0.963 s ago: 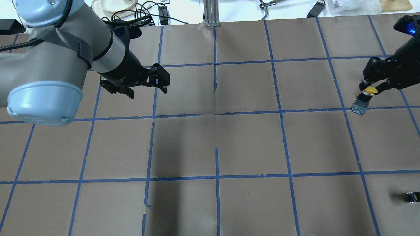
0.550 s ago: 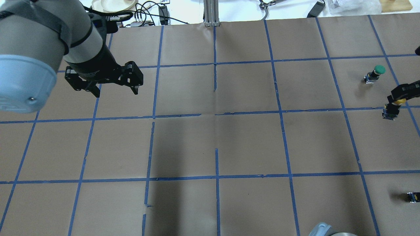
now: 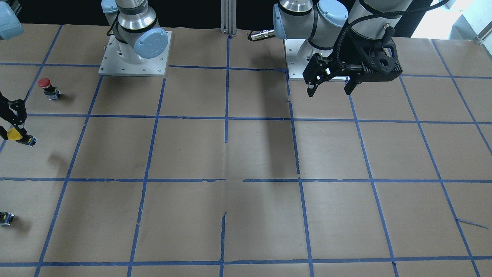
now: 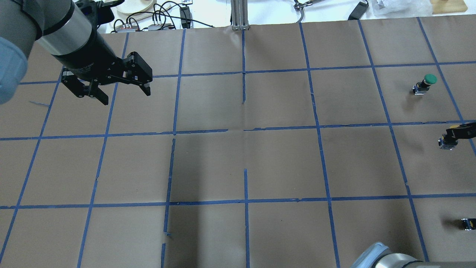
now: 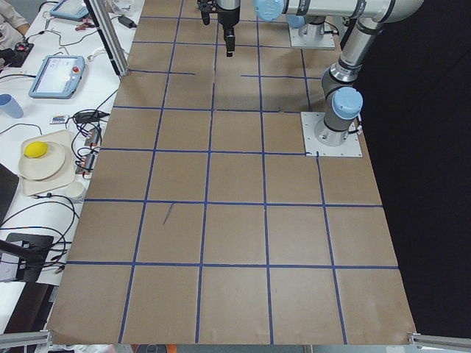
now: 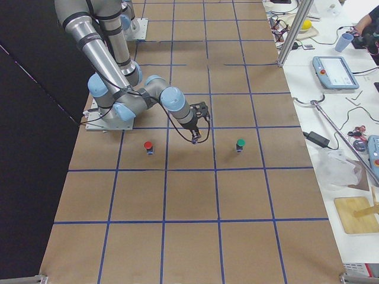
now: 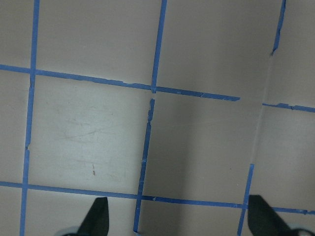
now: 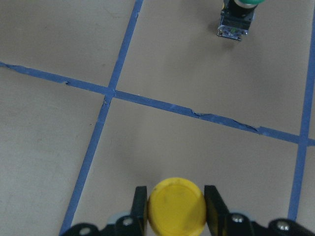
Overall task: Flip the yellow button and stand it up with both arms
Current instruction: 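Carry the button with the right gripper and lower it upright onto the table, then open the right gripper and release the upright yellow button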
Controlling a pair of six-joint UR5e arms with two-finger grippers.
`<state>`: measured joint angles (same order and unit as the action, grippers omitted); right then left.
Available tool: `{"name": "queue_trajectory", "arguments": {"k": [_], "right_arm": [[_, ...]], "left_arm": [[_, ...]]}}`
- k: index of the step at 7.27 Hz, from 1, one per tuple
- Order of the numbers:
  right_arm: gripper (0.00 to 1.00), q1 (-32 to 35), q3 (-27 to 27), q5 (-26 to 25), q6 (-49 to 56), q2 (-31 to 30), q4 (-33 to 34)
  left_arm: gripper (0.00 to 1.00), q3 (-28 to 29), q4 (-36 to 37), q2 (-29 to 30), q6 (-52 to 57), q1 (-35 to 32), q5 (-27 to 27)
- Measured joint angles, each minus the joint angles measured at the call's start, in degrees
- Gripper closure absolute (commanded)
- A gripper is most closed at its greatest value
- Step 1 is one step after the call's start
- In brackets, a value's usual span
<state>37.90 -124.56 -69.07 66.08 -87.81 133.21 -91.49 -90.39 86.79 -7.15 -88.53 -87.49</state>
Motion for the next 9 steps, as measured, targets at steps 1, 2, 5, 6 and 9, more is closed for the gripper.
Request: {"name": "queue_trajectory", "arguments": {"k": [1, 2, 5, 6, 9], "right_arm": [[0.81, -1.18, -1.15, 1.69, 0.53, 0.0, 0.36], [0.81, -1.75, -1.7, 2.77, 0.72, 0.1, 0.51], [0.81, -3.08, -2.06, 4.04, 4.32, 2.22, 1.68], [0.79, -3.85, -2.08, 4.64, 6.28, 3.27, 2.34], [0.08, -5.23, -2.09, 4.98, 7.63, 5.06, 2.75]], "left_arm": [[0.01, 0.19, -0.06, 0.12, 0.07, -0.05, -0.79], [0.01, 0.29, -0.05, 0.31, 0.1, -0.1, -1.11], [0.01, 0.48, 0.24, 0.48, 0.12, -0.15, -1.14], [0.01, 0.51, 0.33, 0.47, 0.12, -0.15, -1.11], [0.01, 0.56, 0.49, 0.41, 0.1, -0.15, -0.92]]}}
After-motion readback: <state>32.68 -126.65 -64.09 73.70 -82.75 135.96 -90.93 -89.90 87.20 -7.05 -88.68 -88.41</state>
